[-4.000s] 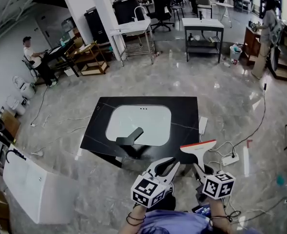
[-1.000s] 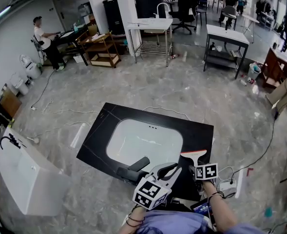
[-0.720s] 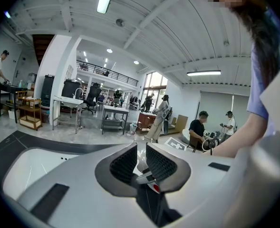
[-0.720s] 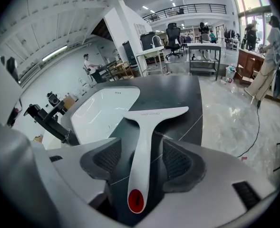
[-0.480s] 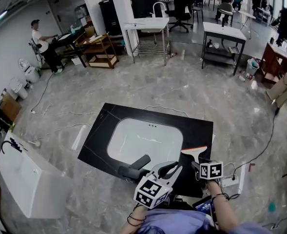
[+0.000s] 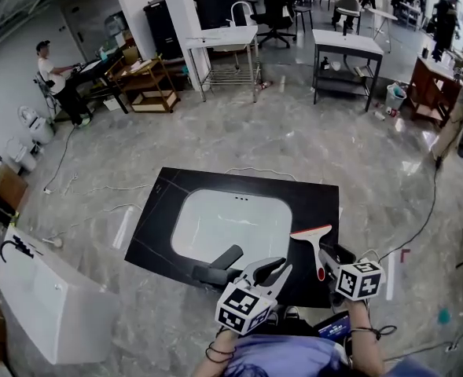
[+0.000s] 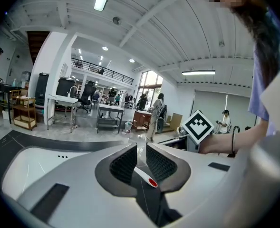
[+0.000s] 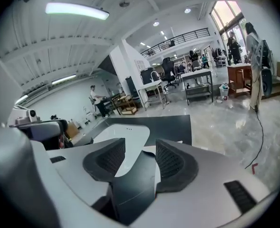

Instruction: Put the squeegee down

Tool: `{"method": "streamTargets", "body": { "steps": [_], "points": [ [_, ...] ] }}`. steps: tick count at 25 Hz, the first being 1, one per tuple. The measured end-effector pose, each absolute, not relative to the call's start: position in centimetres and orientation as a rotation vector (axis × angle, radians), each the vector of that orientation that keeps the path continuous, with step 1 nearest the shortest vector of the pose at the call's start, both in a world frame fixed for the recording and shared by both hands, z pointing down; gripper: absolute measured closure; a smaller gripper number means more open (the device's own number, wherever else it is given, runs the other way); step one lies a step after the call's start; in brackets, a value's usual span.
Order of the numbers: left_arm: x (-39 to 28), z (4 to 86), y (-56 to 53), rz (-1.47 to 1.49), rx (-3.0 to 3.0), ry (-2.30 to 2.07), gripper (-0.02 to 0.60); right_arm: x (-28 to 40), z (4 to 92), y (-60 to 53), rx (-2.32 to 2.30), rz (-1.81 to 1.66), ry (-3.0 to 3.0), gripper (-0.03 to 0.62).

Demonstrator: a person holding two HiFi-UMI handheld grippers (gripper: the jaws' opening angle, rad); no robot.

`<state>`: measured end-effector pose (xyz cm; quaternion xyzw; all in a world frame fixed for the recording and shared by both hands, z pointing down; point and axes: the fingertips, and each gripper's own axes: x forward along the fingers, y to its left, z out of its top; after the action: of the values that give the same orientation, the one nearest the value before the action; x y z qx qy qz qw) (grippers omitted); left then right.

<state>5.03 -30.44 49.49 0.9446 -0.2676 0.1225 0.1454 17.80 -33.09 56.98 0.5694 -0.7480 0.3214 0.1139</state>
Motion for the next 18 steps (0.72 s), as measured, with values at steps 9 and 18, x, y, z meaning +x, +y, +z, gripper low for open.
{"method": "streamTargets", "body": {
  "steps": [9,18],
  "points": [
    [3.8,51.1,-27.7,0.371,2.741,-0.632,0.515,13.6,55.7,-27.9,1.782,0.991,-2.223,0.467],
    [2.2,51.1,-25.5,0.335,2.719,-0.574,0.515,11.4,55.2,-24.1,1.789,0.995,-2.156,0.497]
  ]
}}
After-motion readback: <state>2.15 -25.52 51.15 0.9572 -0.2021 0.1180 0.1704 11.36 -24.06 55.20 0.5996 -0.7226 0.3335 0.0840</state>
